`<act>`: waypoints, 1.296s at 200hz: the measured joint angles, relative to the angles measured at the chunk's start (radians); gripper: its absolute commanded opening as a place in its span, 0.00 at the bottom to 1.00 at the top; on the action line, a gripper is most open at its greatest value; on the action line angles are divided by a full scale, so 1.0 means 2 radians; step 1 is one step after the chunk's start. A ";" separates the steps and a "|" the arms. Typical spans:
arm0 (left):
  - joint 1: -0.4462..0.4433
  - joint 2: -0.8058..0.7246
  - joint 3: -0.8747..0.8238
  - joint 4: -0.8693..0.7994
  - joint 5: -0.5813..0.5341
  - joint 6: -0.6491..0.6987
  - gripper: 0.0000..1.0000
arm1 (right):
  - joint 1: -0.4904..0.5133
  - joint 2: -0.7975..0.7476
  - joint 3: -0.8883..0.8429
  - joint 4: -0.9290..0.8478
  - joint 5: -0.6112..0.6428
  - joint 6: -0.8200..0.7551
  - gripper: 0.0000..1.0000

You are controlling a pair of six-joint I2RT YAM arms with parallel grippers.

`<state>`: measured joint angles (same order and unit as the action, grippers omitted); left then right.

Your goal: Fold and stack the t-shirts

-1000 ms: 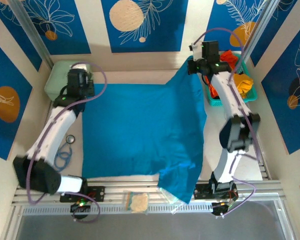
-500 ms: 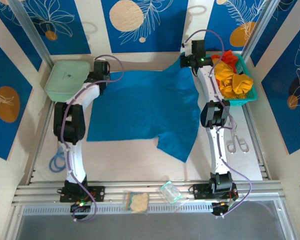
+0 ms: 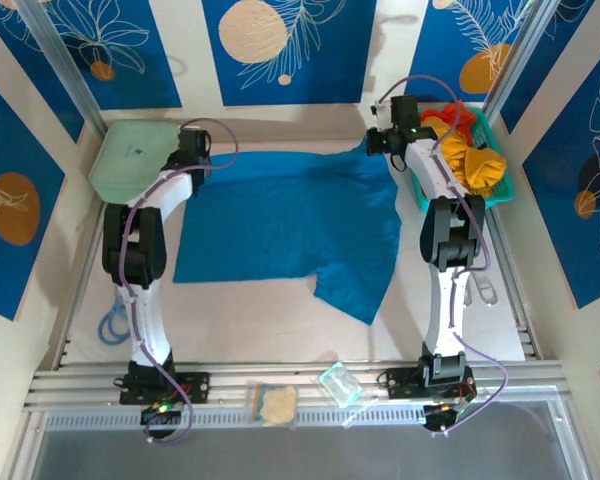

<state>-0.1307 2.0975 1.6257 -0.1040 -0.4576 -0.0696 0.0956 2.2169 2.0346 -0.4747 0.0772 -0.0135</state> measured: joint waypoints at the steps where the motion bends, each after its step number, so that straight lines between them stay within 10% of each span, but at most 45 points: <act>1: 0.000 0.000 0.000 0.000 0.000 0.000 0.00 | 0.000 -0.002 -0.003 0.001 0.000 0.000 0.00; 98: 0.002 -0.004 -0.024 -0.022 0.003 -0.002 0.00 | -0.006 -0.111 -0.254 0.080 -0.010 0.060 0.00; 122: 0.002 -0.004 -0.027 -0.039 0.006 -0.013 0.28 | -0.005 -0.112 -0.273 0.064 -0.023 0.088 0.03; 161: 0.004 -0.004 -0.043 -0.057 0.010 -0.033 0.51 | -0.002 -0.107 -0.278 0.032 -0.042 0.125 0.48; 259: 0.005 -0.080 -0.063 -0.079 0.032 -0.041 0.98 | 0.001 -0.143 -0.297 -0.051 -0.048 0.141 0.53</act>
<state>-0.1215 1.9377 1.4998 -0.2626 -0.3927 -0.1524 0.0975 1.9308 1.4406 -0.5758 -0.0196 0.2676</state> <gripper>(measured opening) 0.907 0.515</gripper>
